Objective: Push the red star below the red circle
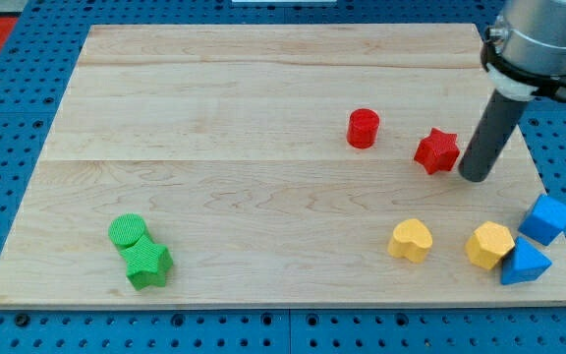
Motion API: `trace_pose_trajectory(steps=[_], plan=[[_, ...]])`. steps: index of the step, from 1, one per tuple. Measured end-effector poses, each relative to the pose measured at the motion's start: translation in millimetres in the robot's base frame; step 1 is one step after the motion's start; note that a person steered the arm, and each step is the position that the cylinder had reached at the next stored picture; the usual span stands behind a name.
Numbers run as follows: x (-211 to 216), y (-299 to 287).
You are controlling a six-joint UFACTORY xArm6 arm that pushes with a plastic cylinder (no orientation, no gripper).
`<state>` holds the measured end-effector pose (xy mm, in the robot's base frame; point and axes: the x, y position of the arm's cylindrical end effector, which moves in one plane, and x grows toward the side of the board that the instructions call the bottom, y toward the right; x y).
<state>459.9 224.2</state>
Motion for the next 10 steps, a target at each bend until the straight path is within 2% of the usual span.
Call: trace_pose_trajectory(steps=[1,3,6,7,9,10], plan=[[-21.8,28.3],[-27.5,15.4],[-26.7,-93.0],[-26.7,-109.5],[-17.3,-98.0],[6.9,-85.3]])
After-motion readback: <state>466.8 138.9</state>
